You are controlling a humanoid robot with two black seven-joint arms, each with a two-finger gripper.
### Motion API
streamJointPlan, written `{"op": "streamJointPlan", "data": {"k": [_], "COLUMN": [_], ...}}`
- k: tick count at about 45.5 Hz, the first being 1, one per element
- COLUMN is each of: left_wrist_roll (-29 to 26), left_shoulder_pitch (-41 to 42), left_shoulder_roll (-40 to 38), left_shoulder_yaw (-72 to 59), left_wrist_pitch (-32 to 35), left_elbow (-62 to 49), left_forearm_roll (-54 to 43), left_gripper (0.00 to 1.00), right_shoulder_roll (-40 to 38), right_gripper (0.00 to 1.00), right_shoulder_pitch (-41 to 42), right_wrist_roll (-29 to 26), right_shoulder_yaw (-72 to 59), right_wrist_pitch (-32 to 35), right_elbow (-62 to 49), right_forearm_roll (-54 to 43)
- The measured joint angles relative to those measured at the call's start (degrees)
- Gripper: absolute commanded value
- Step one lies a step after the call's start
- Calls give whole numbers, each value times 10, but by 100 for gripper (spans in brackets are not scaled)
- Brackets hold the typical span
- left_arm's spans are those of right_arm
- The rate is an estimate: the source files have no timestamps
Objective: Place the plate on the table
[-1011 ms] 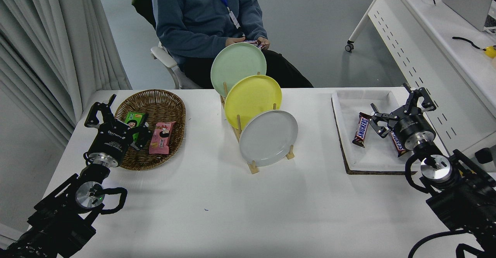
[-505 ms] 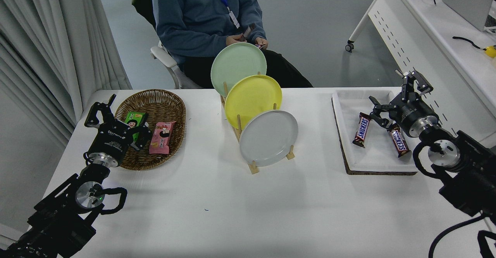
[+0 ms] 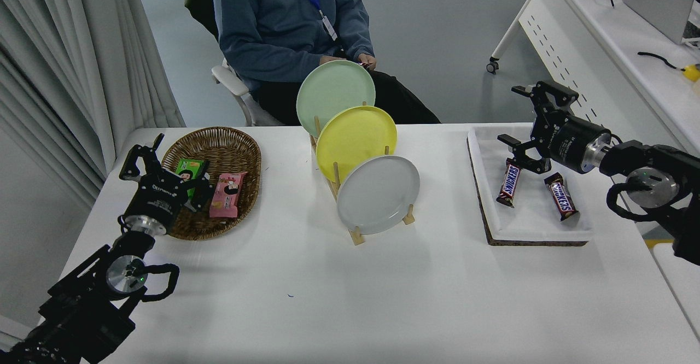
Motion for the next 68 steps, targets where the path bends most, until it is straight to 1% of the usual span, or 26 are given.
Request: {"op": "streamJointPlan", "data": {"k": [5, 9, 15, 22, 28, 35, 46, 56, 68], "left_wrist_roll": [0, 0, 0, 0, 0, 0, 0, 0, 0], "left_shoulder_pitch": [0, 0, 0, 0, 0, 0, 0, 0, 0], "left_shoulder_roll": [0, 0, 0, 0, 0, 0, 0, 0, 0], "left_shoulder_yaw": [0, 0, 0, 0, 0, 0, 0, 0, 0], "left_wrist_pitch": [0, 0, 0, 0, 0, 0, 0, 0, 0], "left_elbow": [0, 0, 0, 0, 0, 0, 0, 0, 0], "left_forearm_roll": [0, 0, 0, 0, 0, 0, 0, 0, 0], "left_gripper": [100, 100, 100, 100, 100, 100, 100, 100, 100], "right_shoulder_roll": [-12, -18, -21, -4, 21, 59, 125, 179, 220], "right_gripper": [100, 100, 100, 100, 100, 100, 100, 100, 100], "right_shoulder_pitch": [29, 47, 70, 89, 97, 100, 115, 128, 136], "right_wrist_roll": [-1, -3, -15, -45, -81, -109, -127, -136, -186], "right_shoulder_yaw": [-55, -86, -113, -121, -101, -69, -52, -69, -79], "right_wrist_pitch": [-3, -24, -79, -158, -232, -282, -319, -344, -368], "right_elbow": [34, 62, 116, 167, 188, 196, 179, 141, 112], "right_forearm_roll": [45, 81, 122, 165, 185, 191, 176, 171, 171]}}
